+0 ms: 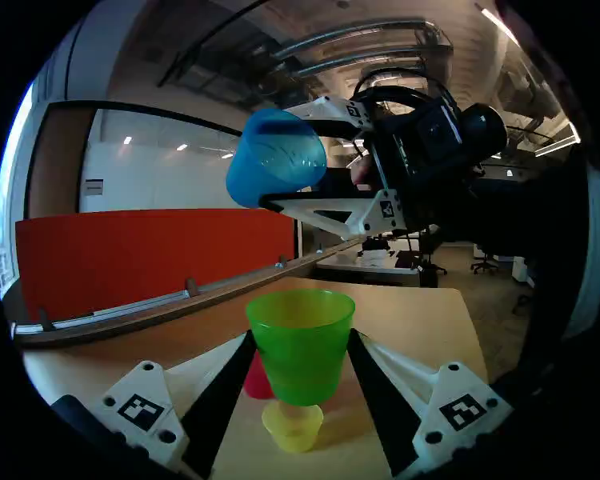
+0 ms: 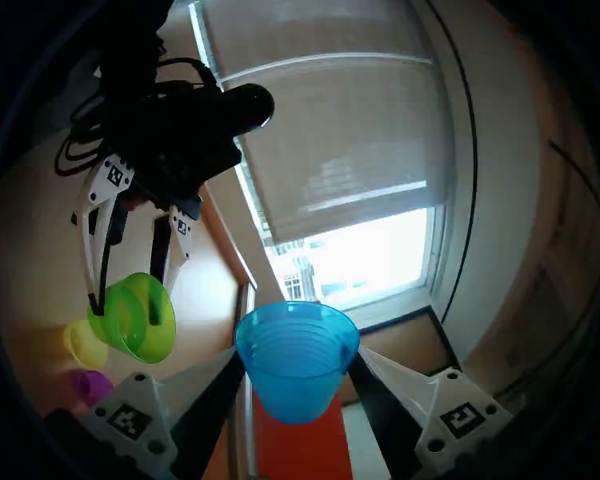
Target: Pour water
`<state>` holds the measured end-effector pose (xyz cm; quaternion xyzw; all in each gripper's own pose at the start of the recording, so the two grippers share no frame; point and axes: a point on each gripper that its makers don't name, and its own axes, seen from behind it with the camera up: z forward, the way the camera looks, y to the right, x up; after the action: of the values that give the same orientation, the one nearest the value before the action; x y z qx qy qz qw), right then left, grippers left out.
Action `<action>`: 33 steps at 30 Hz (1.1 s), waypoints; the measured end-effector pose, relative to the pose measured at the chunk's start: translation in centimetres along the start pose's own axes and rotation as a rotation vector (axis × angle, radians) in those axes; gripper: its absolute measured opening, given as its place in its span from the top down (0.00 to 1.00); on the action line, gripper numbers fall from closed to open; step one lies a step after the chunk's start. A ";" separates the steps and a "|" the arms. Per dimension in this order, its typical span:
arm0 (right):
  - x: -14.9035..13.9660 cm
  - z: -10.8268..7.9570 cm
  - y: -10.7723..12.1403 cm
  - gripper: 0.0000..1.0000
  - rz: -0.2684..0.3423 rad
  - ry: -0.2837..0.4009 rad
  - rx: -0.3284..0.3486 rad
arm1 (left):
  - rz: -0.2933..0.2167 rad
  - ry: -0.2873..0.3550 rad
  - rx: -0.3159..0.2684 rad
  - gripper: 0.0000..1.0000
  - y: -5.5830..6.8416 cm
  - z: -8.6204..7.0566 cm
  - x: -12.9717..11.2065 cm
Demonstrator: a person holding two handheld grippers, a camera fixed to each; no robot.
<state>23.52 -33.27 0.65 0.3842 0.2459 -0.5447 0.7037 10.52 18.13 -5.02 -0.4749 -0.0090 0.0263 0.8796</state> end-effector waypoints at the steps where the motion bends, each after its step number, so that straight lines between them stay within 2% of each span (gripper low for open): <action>1: -0.1 0.0 -0.1 0.11 0.018 -0.001 0.002 | 0.001 0.000 0.001 0.18 0.0 0.0 0.0; 7: -0.6 -0.2 -0.6 0.11 0.159 -0.007 0.012 | 0.003 -0.002 0.005 0.18 -0.2 0.0 -0.1; 24: -0.3 -0.6 -1.7 0.11 0.688 0.013 0.060 | 0.008 -0.002 0.012 0.17 -0.5 -0.1 0.1; 33: -0.1 -0.6 -2.1 0.11 0.910 0.016 0.093 | 0.015 -0.002 0.017 0.18 -0.5 -0.3 0.3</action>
<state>21.55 -32.96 -0.21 0.4885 0.0326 -0.1879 0.8515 10.84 17.65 -4.78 -0.4674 -0.0063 0.0334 0.8834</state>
